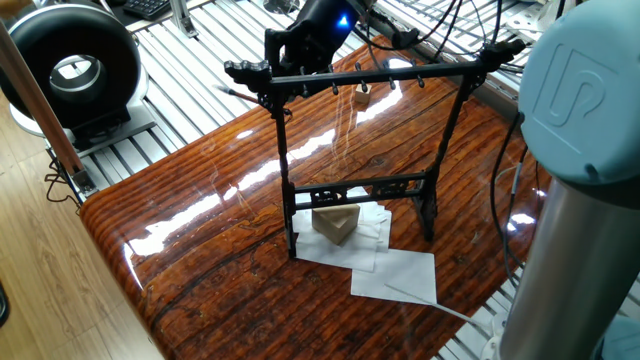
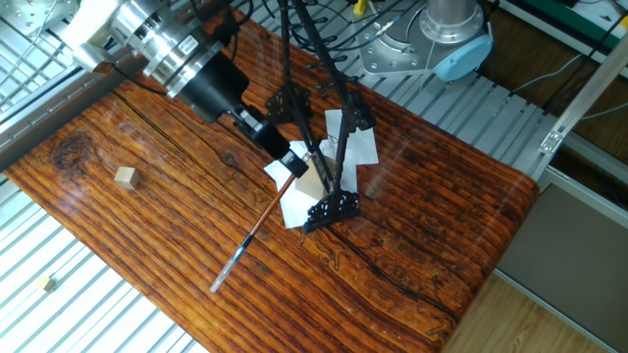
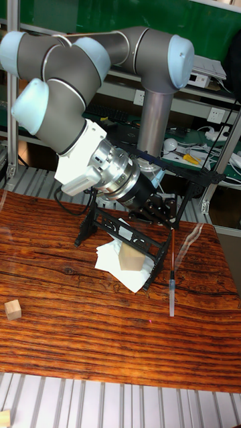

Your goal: Place the brush on the pen rack

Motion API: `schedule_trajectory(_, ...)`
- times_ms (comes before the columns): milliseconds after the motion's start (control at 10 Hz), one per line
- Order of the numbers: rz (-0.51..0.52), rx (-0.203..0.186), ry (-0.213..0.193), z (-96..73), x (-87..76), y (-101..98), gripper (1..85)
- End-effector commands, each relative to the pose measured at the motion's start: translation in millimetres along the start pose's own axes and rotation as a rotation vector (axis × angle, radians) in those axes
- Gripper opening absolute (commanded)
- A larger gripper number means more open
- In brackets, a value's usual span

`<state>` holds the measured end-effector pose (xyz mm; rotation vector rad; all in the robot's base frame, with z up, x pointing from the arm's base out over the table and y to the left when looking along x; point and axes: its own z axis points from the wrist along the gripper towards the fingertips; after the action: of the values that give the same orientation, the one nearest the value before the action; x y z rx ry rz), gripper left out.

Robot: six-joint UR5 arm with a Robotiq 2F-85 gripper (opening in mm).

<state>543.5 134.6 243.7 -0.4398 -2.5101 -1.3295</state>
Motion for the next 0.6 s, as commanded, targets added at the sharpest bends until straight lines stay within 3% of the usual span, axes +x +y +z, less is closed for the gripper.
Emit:
schedule_trajectory(0,0.006,-0.059,0.017,-4.6,8.9,12.1,1.0)
schedule_trajectory(400,0.015,-0.101,0.049,-6.5,18.6,18.5,1.0)
schedule_trajectory(500,0.009,-0.092,0.050,-6.0,18.6,15.2,1.0)
